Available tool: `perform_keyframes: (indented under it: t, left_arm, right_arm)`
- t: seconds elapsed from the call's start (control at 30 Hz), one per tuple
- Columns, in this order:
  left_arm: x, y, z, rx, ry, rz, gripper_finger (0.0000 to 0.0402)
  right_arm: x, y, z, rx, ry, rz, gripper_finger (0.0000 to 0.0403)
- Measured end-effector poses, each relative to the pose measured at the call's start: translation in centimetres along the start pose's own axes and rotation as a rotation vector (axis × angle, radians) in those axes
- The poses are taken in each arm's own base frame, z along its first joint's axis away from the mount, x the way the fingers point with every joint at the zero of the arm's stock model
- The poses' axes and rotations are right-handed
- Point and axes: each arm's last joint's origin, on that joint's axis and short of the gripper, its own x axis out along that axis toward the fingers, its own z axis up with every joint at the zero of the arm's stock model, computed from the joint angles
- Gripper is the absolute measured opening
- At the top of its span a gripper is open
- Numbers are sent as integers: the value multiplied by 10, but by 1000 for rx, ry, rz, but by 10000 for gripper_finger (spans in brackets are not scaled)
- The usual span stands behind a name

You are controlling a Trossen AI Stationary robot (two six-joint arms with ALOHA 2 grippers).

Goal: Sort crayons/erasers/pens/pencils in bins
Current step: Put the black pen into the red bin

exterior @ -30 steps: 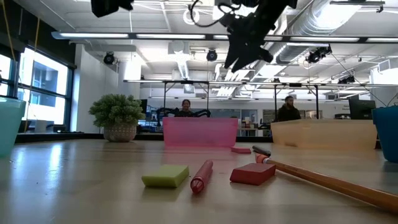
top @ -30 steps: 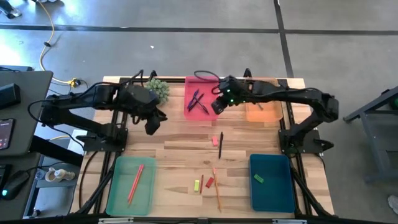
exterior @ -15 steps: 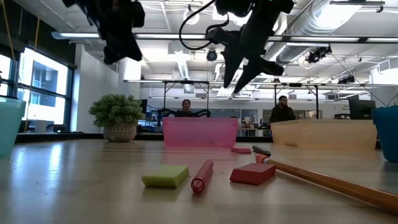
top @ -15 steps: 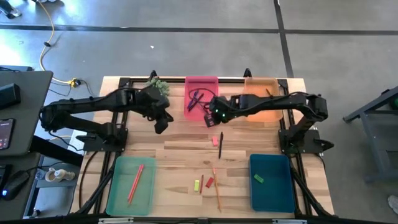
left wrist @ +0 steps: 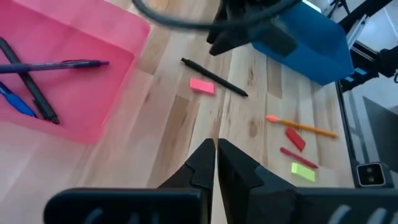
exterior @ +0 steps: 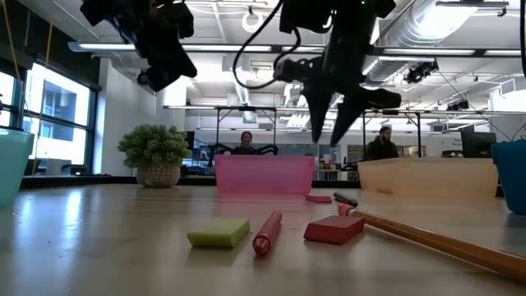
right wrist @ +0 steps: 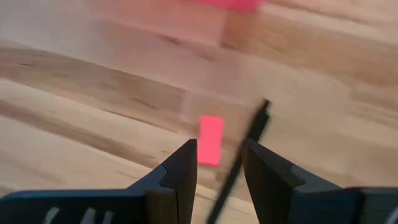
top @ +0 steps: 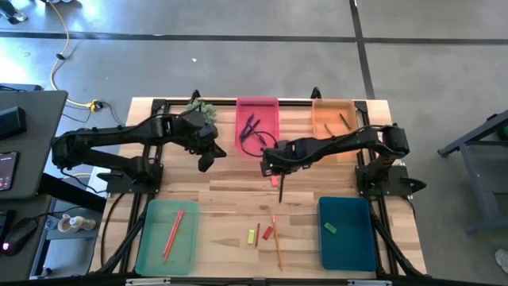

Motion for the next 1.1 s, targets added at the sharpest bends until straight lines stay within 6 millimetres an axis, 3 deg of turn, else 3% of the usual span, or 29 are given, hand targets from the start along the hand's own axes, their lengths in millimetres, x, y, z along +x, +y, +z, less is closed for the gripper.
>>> perform_keyframes:
  t: [0.27,0.57,1.1]
  left_arm:
    - [-16,-5,-4,24,-5,-1,8]
    - [-34,-11,-4,52,-71,-8,7]
    - [-36,-12,-4,56,-81,-10,8]
  right_arm:
    - [10,-1,-15,101,80,-74,119]
    - [30,3,-36,64,218,-110,119]
    - [64,7,-47,42,223,-154,119]
